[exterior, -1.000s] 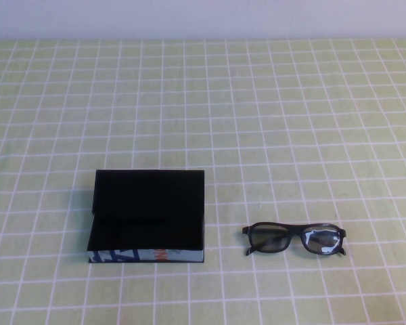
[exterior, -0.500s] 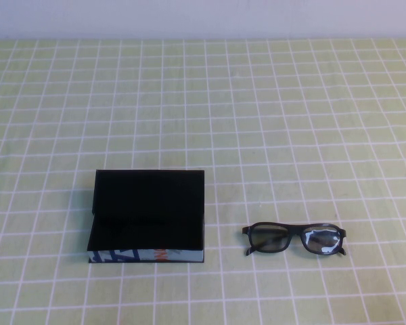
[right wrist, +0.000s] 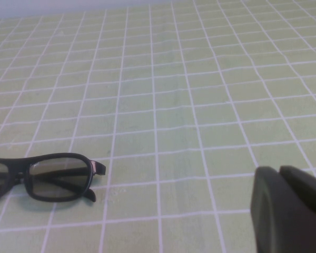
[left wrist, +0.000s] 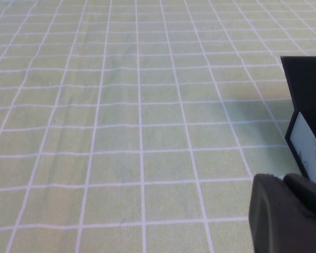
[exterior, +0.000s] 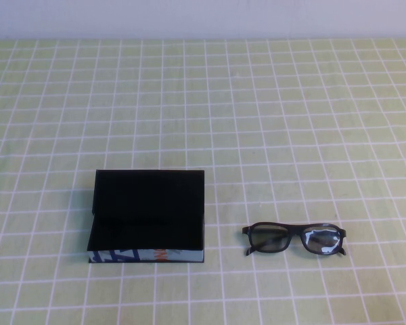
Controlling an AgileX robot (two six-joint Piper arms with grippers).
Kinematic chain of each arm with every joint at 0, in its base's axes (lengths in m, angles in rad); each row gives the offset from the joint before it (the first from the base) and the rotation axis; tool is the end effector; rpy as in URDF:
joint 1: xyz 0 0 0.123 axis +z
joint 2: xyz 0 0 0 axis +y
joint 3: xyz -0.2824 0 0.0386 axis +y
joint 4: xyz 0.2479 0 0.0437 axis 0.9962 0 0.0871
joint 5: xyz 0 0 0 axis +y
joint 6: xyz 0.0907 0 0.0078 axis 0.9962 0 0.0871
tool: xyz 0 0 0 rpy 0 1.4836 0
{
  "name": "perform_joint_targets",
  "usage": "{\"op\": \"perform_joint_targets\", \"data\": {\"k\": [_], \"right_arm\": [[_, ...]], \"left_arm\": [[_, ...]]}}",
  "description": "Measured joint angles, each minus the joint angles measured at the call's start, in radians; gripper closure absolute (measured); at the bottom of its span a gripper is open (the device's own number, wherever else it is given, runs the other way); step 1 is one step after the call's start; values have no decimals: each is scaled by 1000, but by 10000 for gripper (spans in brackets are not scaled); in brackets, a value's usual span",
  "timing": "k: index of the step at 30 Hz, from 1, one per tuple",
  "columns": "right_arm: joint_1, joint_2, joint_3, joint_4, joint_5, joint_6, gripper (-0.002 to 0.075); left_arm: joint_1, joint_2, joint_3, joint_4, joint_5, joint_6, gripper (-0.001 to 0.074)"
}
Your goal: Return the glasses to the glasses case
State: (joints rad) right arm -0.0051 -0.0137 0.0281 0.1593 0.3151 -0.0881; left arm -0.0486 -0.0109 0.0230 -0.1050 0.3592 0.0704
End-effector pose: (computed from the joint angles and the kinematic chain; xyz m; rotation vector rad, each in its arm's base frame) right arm 0.0539 0.0042 0.1762 0.0271 1.8097 0.0860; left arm 0.0527 -0.0059 0.1738 0.0448 1.8532 -0.0874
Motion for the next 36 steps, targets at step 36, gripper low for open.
{"op": "perform_joint_targets", "data": {"k": [36], "right_arm": [[0,3,-8,897,-138,2,743]], "left_arm": [[0,0,0,0,0,0,736]]}}
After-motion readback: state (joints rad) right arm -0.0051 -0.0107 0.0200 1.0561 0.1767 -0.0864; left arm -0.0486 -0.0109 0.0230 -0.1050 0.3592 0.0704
